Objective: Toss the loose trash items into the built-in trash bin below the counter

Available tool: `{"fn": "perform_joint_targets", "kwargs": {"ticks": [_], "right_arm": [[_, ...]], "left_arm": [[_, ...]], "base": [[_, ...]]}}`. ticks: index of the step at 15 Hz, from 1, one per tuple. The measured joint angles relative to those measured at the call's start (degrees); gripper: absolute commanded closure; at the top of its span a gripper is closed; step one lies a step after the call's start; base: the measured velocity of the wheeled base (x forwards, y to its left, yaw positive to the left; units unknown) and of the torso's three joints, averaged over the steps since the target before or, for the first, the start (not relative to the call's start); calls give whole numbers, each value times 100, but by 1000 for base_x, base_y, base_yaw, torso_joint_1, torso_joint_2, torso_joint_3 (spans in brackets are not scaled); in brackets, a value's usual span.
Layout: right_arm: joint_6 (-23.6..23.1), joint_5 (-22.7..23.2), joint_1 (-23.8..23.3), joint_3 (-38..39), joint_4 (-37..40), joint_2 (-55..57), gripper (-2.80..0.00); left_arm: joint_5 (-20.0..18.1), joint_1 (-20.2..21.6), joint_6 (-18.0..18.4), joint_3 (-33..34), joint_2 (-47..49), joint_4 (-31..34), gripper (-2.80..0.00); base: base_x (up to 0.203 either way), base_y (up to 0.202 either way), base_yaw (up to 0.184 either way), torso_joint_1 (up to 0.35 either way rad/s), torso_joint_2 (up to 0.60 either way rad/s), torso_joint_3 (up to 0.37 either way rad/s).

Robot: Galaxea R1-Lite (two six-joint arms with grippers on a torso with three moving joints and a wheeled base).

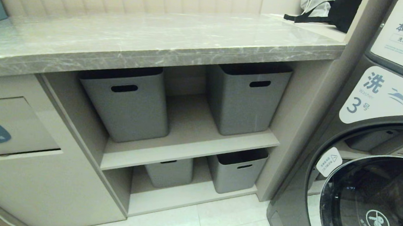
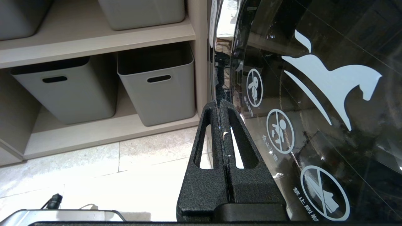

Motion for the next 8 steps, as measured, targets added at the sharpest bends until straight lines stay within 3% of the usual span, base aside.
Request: {"fn": "perform_joint_targets", "kwargs": {"ticks": [5, 8], "right_arm": [[0, 1, 0, 0, 1, 0, 0], [1, -1, 0, 0, 1, 0, 0]], "left_arm": [[85, -41, -139, 0, -526, 62, 0], [116, -41, -544, 2, -583, 66, 0]], "base": [[0, 0, 0, 0, 0, 0], [0, 0, 0, 0, 0, 0]]}}
